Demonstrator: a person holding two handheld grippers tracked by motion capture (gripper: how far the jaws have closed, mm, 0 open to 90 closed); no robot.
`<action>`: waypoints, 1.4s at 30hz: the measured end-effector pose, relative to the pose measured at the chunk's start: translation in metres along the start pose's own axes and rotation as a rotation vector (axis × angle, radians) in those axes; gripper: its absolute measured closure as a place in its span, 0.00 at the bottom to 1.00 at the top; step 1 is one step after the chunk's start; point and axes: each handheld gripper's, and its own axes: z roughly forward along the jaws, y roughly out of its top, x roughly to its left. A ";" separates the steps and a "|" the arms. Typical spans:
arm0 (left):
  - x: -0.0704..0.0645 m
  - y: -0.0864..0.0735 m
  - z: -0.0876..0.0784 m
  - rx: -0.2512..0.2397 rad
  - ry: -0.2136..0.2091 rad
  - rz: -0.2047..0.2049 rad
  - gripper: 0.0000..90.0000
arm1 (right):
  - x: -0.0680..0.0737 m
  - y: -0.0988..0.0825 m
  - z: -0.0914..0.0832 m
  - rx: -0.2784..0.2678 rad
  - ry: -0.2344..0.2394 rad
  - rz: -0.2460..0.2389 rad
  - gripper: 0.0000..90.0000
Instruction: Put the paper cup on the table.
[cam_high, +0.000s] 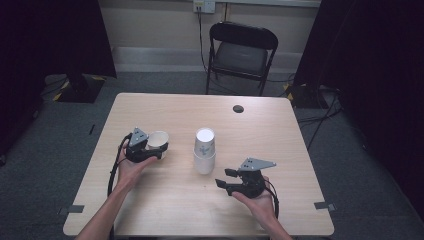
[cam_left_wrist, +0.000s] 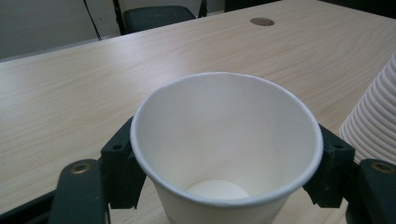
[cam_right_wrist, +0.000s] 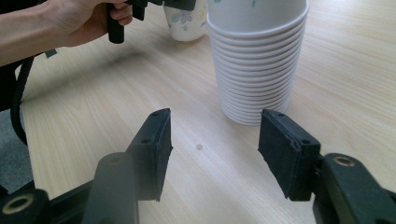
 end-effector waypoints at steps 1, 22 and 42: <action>0.000 -0.001 0.000 -0.001 -0.003 -0.006 0.31 | 0.000 0.000 0.000 0.001 -0.001 0.002 0.49; -0.005 -0.008 0.006 0.096 -0.022 -0.002 0.17 | -0.004 -0.003 -0.003 -0.010 -0.022 0.019 0.45; -0.005 -0.007 -0.015 0.129 -0.037 -0.016 0.17 | -0.007 -0.001 -0.006 -0.016 -0.055 0.023 0.42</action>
